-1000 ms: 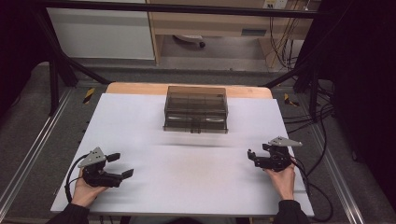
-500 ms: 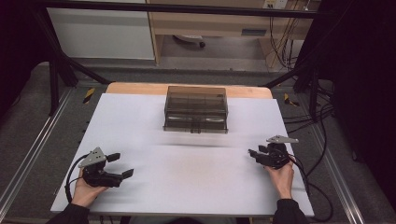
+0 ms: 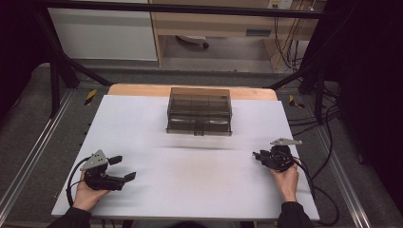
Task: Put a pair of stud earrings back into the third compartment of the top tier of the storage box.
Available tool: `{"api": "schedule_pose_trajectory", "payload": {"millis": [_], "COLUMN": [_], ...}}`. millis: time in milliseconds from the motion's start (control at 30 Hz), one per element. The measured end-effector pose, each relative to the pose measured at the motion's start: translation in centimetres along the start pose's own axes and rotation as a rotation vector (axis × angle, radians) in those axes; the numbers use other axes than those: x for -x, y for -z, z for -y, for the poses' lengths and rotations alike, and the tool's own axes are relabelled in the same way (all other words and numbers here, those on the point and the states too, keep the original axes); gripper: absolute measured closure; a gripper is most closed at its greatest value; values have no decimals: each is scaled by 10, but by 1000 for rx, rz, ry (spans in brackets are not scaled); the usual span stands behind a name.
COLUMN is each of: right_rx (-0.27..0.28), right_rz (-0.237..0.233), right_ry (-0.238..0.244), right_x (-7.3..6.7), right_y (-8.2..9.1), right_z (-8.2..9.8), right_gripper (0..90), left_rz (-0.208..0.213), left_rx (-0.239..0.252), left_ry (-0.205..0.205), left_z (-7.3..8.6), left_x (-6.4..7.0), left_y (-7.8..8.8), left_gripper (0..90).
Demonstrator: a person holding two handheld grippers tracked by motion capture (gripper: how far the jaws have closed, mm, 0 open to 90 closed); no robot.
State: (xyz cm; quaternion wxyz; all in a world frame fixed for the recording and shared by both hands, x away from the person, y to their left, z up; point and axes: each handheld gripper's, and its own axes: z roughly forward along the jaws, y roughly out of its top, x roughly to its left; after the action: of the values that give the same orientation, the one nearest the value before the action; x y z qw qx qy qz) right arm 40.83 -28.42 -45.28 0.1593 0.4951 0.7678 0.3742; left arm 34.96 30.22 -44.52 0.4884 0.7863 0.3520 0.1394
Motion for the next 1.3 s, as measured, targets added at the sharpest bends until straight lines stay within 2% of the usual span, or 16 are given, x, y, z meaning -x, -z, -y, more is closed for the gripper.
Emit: {"api": "schedule_pose_trajectory", "payload": {"millis": [300, 467, 700, 867, 1300], "right_rx": [6, -8, -14, 5, -4], "right_rz": [-11, -10, -11, -25, -22], "right_ry": [10, 21, 18, 8, 23], "right_x": [0, -1, -1, -1, -1], "right_y": [-2, -3, -2, 0, 3], "right_z": [-1, 0, 0, -1, -2], "right_gripper": [722, 752, 762, 794, 800], "left_rz": [-2, -3, -5, -5, -6], "left_rx": [0, 3, 4, 5, 8], "left_ry": [-2, 0, -2, -2, -2], "left_z": [0, 0, 0, -1, -1], "left_x": [0, 0, 0, 0, 0], "left_y": [0, 1, 1, 1, 2], "left_gripper": [75, 76, 77, 76, 77]}}
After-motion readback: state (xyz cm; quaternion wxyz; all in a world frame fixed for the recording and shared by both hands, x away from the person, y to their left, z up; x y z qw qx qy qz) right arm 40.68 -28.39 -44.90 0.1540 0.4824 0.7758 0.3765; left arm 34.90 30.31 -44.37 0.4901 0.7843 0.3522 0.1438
